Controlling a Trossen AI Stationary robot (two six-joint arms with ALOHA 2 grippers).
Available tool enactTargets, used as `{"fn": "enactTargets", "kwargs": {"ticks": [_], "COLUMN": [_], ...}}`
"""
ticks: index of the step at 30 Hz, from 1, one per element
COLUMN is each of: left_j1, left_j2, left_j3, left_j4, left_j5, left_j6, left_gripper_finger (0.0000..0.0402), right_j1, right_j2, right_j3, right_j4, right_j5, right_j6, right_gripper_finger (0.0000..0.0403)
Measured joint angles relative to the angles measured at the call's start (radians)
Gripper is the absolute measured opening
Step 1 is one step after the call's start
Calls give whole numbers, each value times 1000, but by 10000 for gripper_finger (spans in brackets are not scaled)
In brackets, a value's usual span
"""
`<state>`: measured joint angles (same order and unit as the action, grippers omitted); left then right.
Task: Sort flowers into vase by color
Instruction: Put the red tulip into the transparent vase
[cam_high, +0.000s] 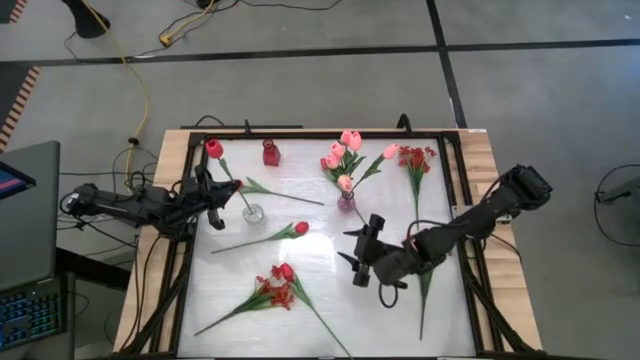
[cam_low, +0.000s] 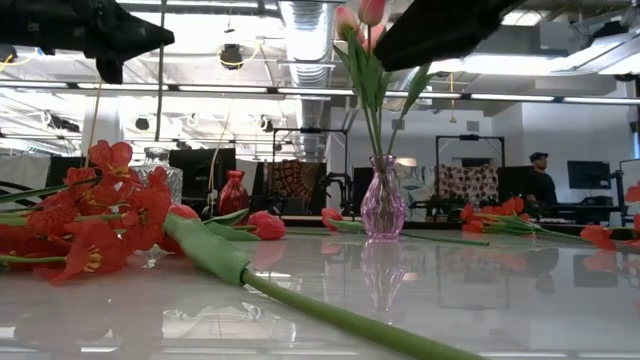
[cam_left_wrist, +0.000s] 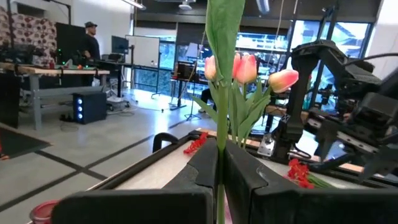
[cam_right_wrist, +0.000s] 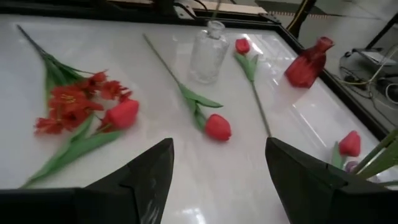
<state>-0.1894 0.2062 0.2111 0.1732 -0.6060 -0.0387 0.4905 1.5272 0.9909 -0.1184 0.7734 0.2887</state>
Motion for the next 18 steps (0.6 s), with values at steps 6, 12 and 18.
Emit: {"fn": "enactTargets", "kwargs": {"ticks": [6,12,18], "left_j1": [0,0,0], "left_j2": [0,0,0], "left_j3": [0,0,0], "left_j4": [-5,-20,-46], "left_j5": [7,8,8], "left_j6": [10,27,20], "left_gripper_finger": [0,0,0], "right_j1": [-81,-129,-134], "right_j2": [0,0,0], "right_j3": [0,0,0], "right_j4": [0,0,0], "right_j5": [-112,-185,-197], "right_j6": [-34,-38,-57], "right_gripper_finger": [282,282,282]}}
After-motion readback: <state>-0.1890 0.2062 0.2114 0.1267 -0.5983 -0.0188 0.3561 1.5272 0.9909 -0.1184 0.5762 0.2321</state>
